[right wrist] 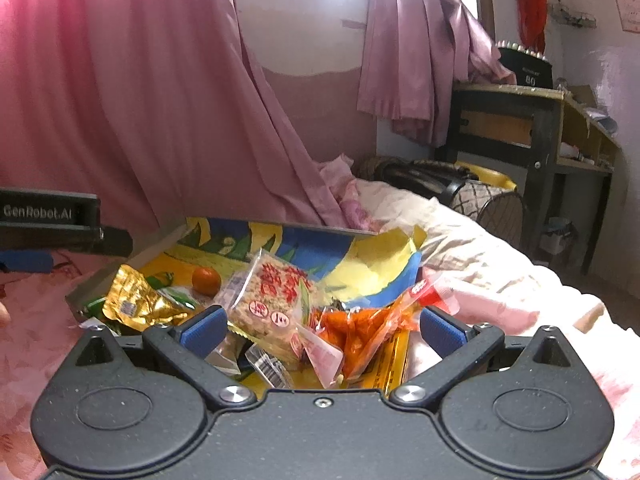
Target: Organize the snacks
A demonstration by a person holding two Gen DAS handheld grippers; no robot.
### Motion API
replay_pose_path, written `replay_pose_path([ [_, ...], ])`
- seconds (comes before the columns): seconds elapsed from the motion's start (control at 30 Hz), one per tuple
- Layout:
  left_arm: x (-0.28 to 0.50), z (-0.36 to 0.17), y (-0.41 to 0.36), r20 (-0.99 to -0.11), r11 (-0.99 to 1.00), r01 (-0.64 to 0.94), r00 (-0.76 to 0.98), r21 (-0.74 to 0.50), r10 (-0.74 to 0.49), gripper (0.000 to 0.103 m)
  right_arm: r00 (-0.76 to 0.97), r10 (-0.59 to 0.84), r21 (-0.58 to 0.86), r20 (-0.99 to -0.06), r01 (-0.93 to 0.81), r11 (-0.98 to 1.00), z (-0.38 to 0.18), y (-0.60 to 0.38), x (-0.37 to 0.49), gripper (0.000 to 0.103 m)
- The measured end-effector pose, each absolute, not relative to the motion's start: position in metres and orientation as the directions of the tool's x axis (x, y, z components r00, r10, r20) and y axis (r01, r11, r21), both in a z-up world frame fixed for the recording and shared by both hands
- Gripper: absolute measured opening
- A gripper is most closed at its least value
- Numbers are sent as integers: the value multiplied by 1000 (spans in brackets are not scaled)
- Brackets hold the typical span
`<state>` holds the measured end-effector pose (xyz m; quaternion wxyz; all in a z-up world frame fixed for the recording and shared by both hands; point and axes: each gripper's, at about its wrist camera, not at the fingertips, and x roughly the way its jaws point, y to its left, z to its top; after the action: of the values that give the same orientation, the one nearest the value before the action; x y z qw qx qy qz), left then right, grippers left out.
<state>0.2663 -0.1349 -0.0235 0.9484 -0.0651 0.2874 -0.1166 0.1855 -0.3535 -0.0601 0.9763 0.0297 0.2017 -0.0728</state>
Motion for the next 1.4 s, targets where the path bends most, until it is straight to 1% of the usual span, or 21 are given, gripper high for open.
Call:
replay_pose_path([
  [0.2, 254, -21, -128, -525, 965, 194, 811, -175, -259, 102, 931, -149, 63, -334, 180, 982, -51, -357, 166, 102],
  [0.27, 250, -20, -126, -526, 961, 212, 805, -178, -275, 102, 934, -157, 71, -320, 189, 979, -49, -358, 161, 102],
  [0.4, 241, -19, -121, -525, 962, 213, 807, -168, -271, 102, 940, -172, 89, -295, 206, 974, -44, -360, 150, 102],
  [0.63, 222, -16, -113, -502, 967, 211, 826, -146, -256, 103, 943, -172, 95, -286, 207, 974, -40, -353, 133, 102],
  [0.97, 179, -13, -94, -438, 978, 192, 875, -80, -208, 103, 951, -153, 111, -269, 188, 976, -33, -335, 100, 102],
  [1.2, 153, -6, -82, -405, 976, 210, 889, -52, -213, 103, 959, -150, 104, -242, 179, 978, -26, -320, 76, 102],
  [1.4, 138, -3, -72, -397, 974, 219, 890, -59, -225, 103, 961, -176, 118, -215, 204, 972, -23, -314, 57, 102],
])
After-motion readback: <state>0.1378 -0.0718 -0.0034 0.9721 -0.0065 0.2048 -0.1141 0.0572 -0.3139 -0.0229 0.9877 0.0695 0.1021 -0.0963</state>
